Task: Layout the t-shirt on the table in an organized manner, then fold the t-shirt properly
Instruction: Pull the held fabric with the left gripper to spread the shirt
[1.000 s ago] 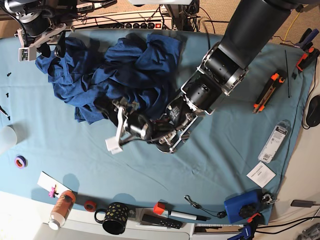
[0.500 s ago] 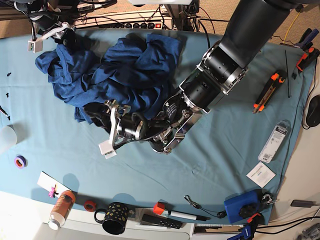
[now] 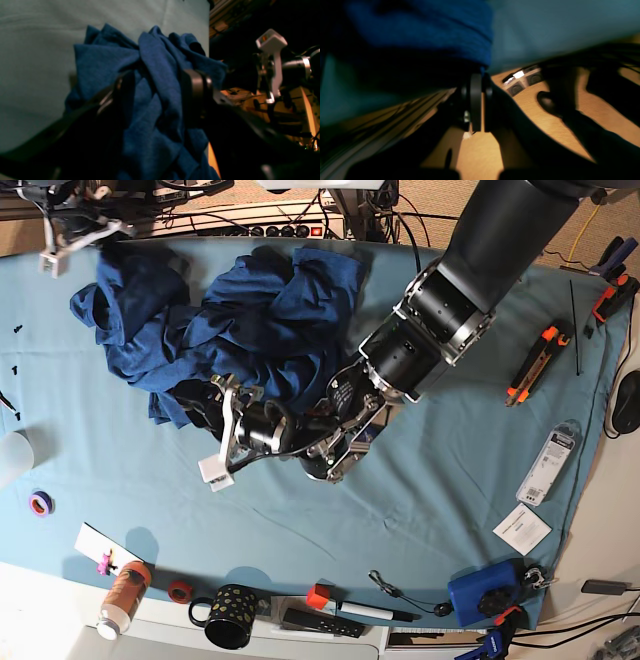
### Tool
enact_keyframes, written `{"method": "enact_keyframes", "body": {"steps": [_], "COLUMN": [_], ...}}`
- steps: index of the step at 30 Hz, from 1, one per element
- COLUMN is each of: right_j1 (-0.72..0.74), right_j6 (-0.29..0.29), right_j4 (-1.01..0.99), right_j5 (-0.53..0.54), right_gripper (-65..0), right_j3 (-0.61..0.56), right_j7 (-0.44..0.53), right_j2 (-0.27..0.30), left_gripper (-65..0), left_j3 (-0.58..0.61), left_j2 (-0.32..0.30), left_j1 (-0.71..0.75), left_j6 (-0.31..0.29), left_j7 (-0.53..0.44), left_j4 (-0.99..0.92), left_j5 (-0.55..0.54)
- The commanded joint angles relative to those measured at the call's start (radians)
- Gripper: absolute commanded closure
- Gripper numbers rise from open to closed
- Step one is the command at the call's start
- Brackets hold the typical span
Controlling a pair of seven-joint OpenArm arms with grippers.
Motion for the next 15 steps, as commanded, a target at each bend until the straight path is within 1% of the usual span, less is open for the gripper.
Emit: {"method": "enact_keyframes", "body": {"steps": [1, 4, 6, 8, 11, 13, 15], "right_j1": [-0.005, -0.006, -0.006, -0.006, -0.009, -0.015, -0.027], "right_j6": [-0.011, -0.037, -0.039, -0.039, -0.034, -0.014, -0.008], "right_j4": [0.016, 0.016, 0.016, 0.016, 0.016, 0.016, 0.016], "right_j5": [0.005, 0.0, -0.023, -0.034, -0.032, -0.032, -0.027], "right_gripper": [0.0, 0.0, 0.0, 0.0, 0.0, -8.3, -16.0], "right_j3": [0.02, 0.035, 0.035, 0.035, 0.035, 0.036, 0.037], "right_j7": [0.021, 0.012, 0.001, -0.024, -0.028, -0.028, -0.028], "right_j2": [0.028, 0.064, 0.077, 0.082, 0.082, 0.082, 0.082], "left_gripper": [-30.5, -30.5, -30.5, -30.5, -30.5, -30.5, -30.5], "left_j3": [-0.005, -0.005, -0.005, -0.005, -0.005, -0.005, -0.005], "left_j2": [0.025, 0.025, 0.025, 0.025, 0.025, 0.025, 0.025], "left_j1": [-0.017, 0.013, 0.033, 0.05, 0.063, 0.064, 0.064], "left_j6": [-0.009, -0.009, -0.009, -0.009, -0.009, -0.009, -0.009], "left_j7": [-0.021, -0.021, -0.021, -0.021, -0.03, -0.044, -0.051], "left_j4": [0.017, 0.017, 0.017, 0.017, 0.017, 0.017, 0.017], "left_j5": [-0.029, -0.029, -0.029, -0.029, -0.029, -0.029, -0.029]}}
